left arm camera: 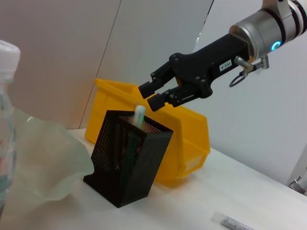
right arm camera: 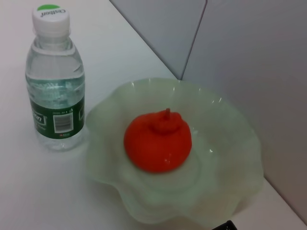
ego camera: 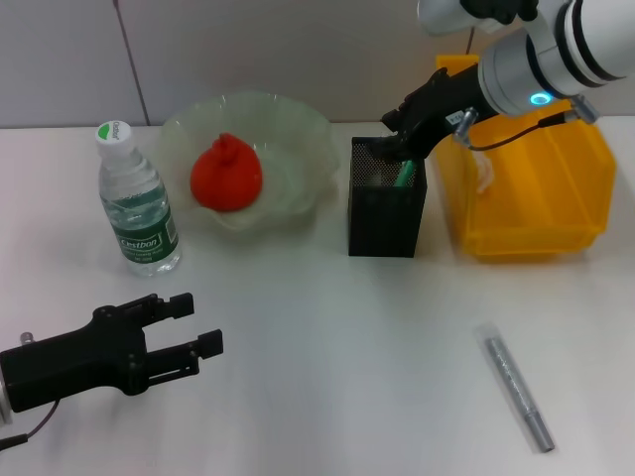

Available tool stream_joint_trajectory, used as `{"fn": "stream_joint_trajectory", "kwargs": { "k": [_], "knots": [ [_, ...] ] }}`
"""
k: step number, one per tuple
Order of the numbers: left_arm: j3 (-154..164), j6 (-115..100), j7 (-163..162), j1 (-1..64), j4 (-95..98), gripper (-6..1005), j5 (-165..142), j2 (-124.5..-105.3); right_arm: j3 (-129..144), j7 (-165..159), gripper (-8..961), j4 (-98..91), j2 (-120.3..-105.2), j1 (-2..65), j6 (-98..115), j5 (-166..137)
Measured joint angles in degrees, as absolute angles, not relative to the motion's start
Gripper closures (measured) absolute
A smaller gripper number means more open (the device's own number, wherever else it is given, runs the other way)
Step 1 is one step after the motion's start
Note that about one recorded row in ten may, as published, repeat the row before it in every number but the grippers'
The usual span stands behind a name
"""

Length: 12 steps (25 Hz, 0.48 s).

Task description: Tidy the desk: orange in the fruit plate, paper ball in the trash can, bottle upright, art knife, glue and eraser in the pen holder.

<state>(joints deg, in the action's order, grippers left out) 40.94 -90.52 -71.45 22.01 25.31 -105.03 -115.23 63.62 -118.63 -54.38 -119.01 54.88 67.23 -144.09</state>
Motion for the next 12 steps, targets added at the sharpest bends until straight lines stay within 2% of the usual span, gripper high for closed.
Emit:
{"fn": "stream_joint_trajectory", "kwargs": {
  "k": [4,8,12],
  "knots": [
    [41.0,-90.6,-71.5,22.0,25.3,213,-105.0,-115.13,63.7,-119.6,660,-54.4,-119.25,54.4,66.4,-143.7],
    [41.1,-90.6,-71.4,22.1,25.3,213,-105.0,-115.13,62.0,-122.5,460,-57.5,-119.2,52.8,66.8,-140.1],
    [41.1,-90.6,-71.2,22.1,25.4,213,-105.1,-115.18,57.0,-127.2,317,-67.3,-118.65,47.7,74.6,-128.8]
  ]
}}
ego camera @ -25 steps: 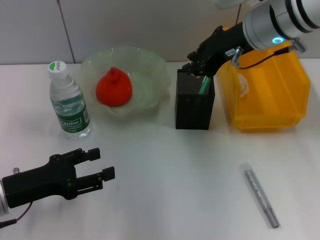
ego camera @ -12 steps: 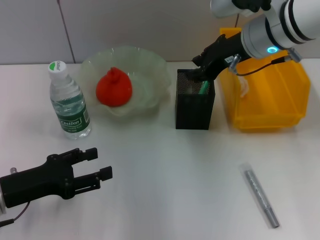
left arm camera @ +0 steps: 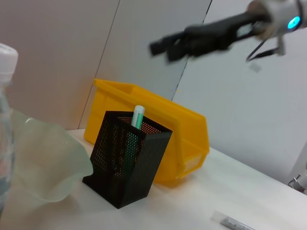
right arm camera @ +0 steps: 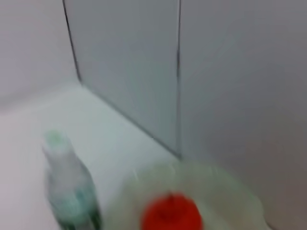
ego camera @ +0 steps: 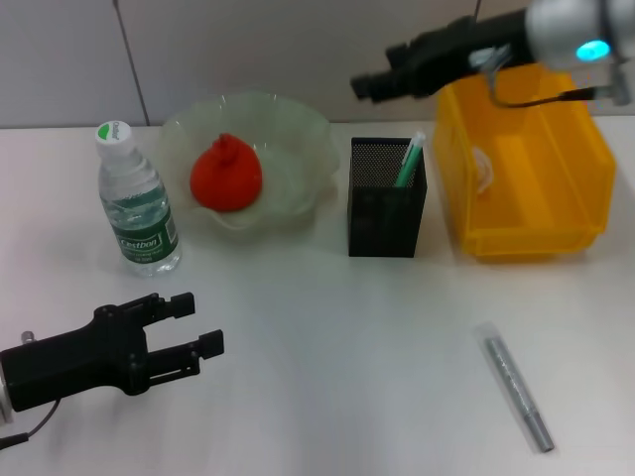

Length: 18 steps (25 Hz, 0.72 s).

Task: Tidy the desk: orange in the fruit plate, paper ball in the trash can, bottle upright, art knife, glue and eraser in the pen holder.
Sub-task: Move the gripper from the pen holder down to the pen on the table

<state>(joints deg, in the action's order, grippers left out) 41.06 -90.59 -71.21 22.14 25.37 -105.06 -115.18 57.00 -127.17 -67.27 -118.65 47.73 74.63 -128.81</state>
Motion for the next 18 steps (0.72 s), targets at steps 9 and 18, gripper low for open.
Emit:
{"fn": "stream_joint_trajectory", "kwargs": {
  "k": [9,18],
  "knots": [
    [41.2,-90.1,-70.9,22.3,25.3,213,-105.8,-115.22,55.4,-147.8,283,-75.5,-114.45,44.8,98.3,-128.0],
    [42.7,-90.4,-70.8,22.6,25.7,213,-105.8,-115.62,60.3,-155.5,285,-70.6,-117.08,50.1,112.5,-155.5]
  ]
}}
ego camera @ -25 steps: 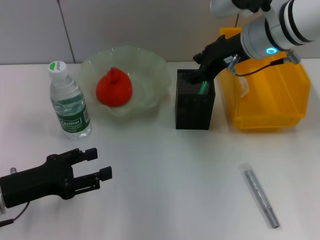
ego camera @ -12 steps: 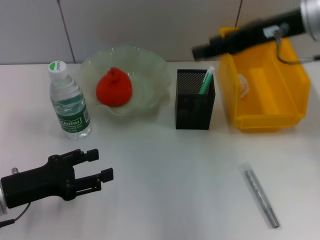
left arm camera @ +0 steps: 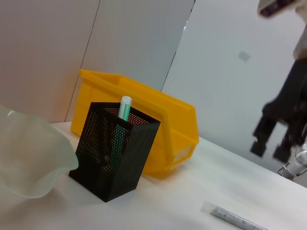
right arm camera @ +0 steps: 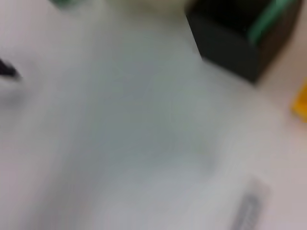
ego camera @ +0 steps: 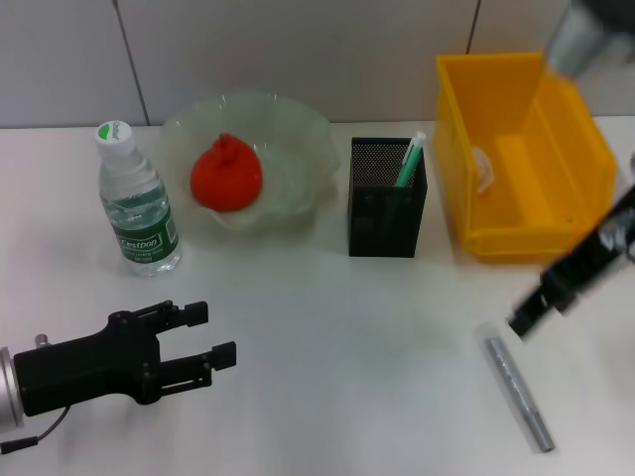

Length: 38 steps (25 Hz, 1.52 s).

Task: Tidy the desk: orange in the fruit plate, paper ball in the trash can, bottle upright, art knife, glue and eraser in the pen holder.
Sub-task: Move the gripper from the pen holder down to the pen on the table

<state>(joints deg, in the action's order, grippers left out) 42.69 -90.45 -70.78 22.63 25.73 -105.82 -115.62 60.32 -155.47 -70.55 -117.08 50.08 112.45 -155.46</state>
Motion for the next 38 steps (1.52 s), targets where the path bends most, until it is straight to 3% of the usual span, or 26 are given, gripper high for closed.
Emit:
{"fn": "stream_joint_trajectory", "kwargs": {
  "k": [4,38],
  "knots": [
    [42.7,-90.6,-70.7,22.5,25.8,213,-105.8,-115.53,64.8,-155.9,286,-66.9,-119.1,51.5,112.1,-163.3],
    [42.4,-90.3,-70.1,22.3,25.6,213,-105.8,-115.75,80.2,-154.3,330,-50.6,-119.52,52.1,93.8,-158.6]
  ]
}}
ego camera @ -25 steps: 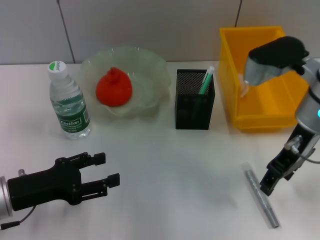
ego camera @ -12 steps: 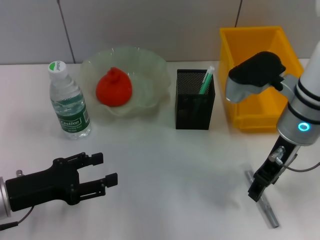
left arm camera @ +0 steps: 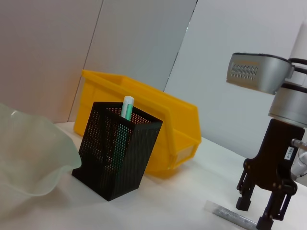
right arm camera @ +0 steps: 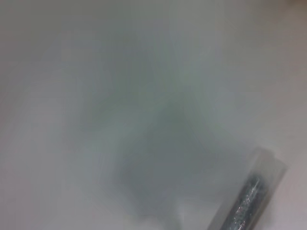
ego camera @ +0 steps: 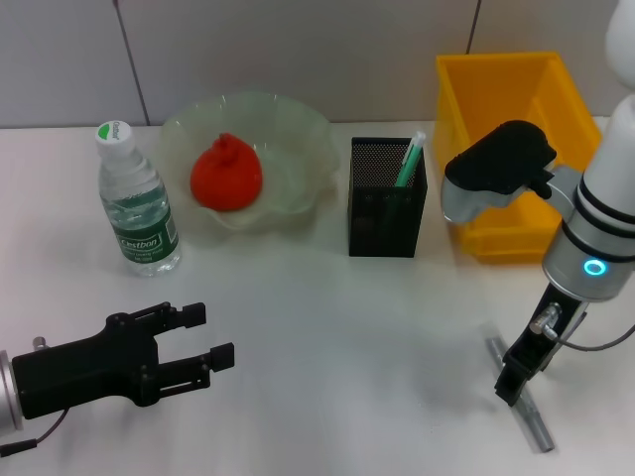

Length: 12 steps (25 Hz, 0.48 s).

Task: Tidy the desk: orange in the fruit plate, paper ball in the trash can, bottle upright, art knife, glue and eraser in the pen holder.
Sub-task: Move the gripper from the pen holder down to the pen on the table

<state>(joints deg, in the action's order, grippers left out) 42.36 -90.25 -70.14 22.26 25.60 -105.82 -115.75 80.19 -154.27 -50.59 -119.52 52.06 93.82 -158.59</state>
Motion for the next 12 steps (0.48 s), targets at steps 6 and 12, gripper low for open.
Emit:
{"fn": "stream_joint_trajectory", "kwargs": {
  "k": [6,12],
  "knots": [
    [42.3,-90.3,-70.3,22.3,25.6,213,-105.8,-115.75,81.5,-153.8,372,-49.5,-119.53,52.0,93.0,-158.5],
    [42.3,-90.3,-70.5,22.3,25.7,213,-105.8,-115.75,81.9,-153.8,545,-49.3,-119.53,52.1,92.4,-158.5]
  ]
}}
